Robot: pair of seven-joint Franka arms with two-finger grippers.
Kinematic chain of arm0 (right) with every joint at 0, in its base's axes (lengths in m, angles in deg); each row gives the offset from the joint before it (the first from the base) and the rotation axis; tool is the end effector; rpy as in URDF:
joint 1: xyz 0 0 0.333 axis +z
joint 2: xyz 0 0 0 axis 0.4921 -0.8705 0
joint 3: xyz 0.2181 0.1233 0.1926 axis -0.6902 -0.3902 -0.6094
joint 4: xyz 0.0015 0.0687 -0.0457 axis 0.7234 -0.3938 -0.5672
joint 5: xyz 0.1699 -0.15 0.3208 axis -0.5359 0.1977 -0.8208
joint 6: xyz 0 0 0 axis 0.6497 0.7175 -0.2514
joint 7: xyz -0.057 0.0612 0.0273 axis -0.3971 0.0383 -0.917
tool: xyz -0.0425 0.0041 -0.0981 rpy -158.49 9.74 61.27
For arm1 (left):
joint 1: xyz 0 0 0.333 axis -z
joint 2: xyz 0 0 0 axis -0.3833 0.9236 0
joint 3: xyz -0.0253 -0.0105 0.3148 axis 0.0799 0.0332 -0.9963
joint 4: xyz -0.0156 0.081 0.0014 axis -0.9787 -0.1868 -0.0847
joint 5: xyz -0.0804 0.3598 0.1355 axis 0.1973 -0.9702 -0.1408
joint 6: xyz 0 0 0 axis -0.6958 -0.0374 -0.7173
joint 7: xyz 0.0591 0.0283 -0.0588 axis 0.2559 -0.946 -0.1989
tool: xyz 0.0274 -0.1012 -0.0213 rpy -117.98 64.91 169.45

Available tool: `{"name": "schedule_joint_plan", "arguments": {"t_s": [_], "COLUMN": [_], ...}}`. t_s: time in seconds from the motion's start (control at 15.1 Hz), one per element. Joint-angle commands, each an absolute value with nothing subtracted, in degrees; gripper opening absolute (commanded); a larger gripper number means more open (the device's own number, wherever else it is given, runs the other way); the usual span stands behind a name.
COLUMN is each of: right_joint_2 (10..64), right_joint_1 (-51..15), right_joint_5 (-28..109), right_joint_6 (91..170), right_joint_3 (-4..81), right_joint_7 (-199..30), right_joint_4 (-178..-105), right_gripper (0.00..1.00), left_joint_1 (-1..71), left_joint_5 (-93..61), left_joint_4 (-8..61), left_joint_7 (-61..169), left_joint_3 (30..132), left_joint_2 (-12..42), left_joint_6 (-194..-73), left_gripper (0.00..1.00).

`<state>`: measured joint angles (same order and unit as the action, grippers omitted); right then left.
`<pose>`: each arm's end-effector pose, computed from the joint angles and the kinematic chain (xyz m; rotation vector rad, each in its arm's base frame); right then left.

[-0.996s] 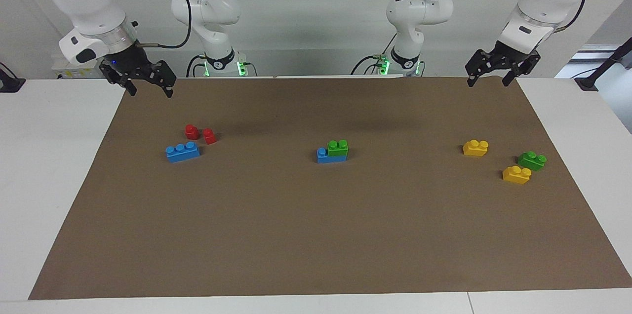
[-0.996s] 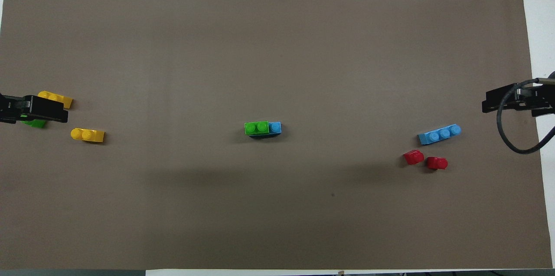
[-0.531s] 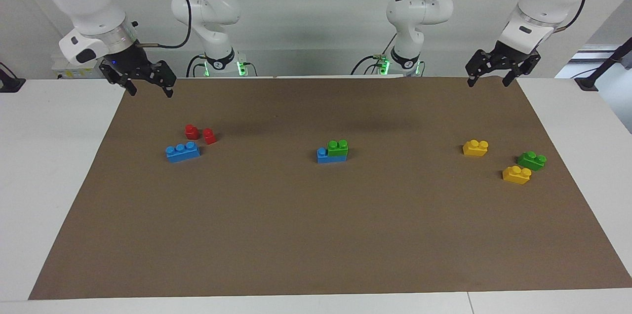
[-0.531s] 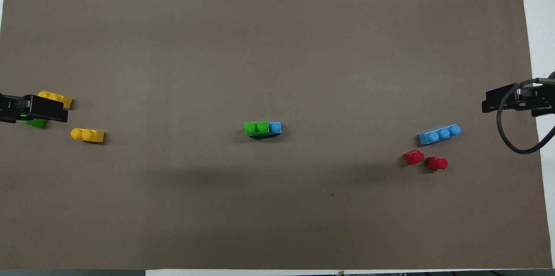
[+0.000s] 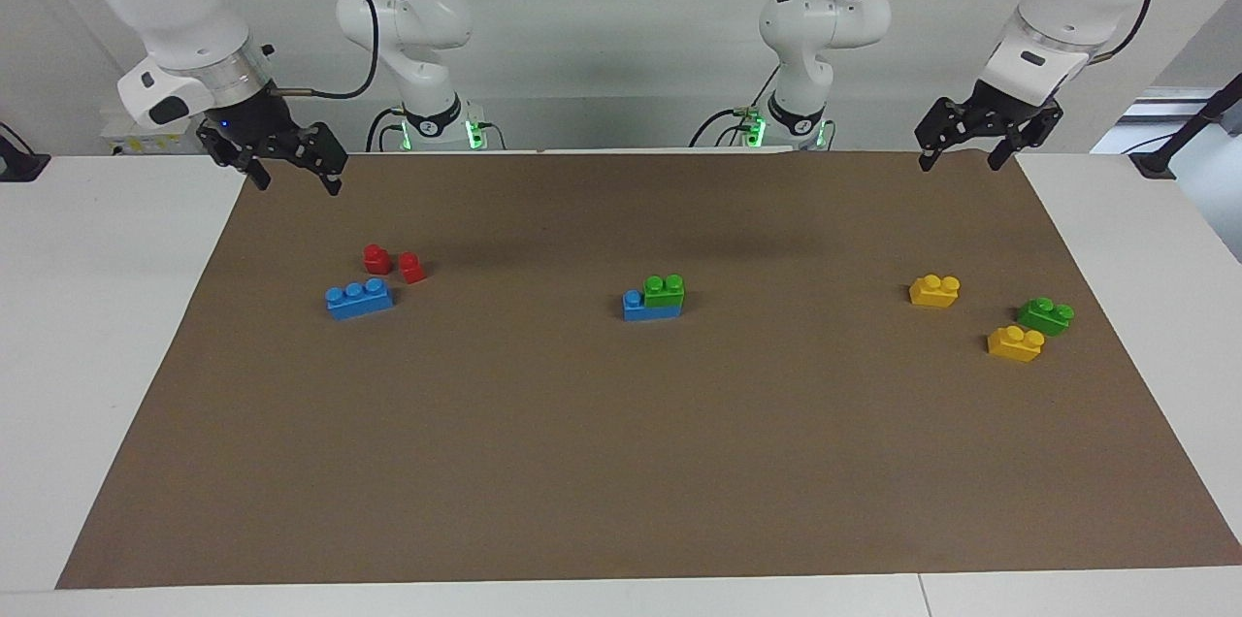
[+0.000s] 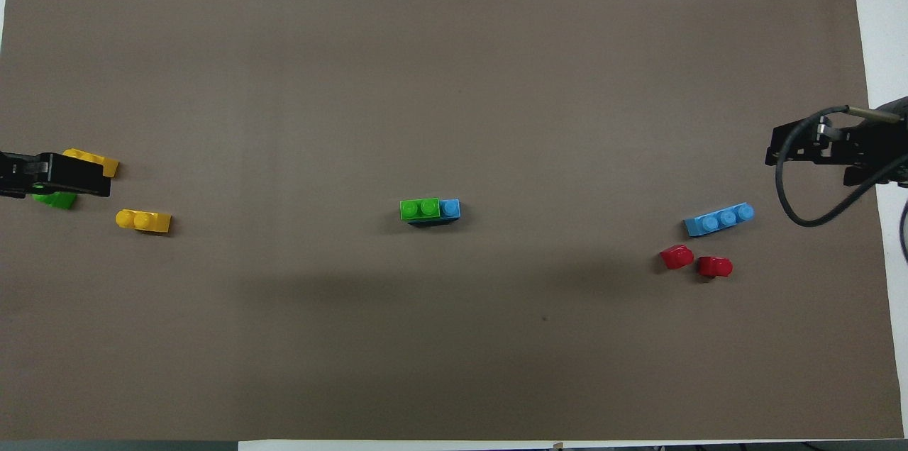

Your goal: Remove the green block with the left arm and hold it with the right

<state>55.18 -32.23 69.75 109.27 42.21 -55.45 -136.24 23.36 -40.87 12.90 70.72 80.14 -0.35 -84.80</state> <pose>0.5458 0.0092 0.5876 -3.0804 0.5421 0.0054 0.5235 -0.0263 0.6264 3.1315 -0.1053 -0.0206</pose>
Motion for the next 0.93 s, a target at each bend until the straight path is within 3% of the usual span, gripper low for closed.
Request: {"name": "schedule_joint_plan", "arguments": {"t_s": [0.0, 0.6, 0.86], "right_joint_2": [54.0, 47.3, 47.0], "right_joint_1": [-29.9, -21.7, -21.0], "right_joint_5": [69.5, 63.6, 59.4], "right_joint_6": [112.4, 120.5, 125.8], "right_joint_3": [41.8, 41.7, 41.8], "right_joint_7": [-45.0, -8.3, -1.2], "right_joint_4": [-137.6, -138.0, -141.9], "right_gripper": [0.99, 0.99, 0.99], "left_joint_1": [23.1, 25.1, 27.2], "left_joint_5": [-41.9, -41.8, -41.8], "left_joint_4": [12.7, 16.2, 20.6], "left_joint_7": [71.4, 65.5, 62.4], "left_joint_3": [80.3, 80.5, 80.5], "left_joint_2": [-0.4, -1.8, -3.8], "left_joint_6": [-85.3, -85.9, -89.4], "left_gripper": [1.00, 1.00, 1.00]}}
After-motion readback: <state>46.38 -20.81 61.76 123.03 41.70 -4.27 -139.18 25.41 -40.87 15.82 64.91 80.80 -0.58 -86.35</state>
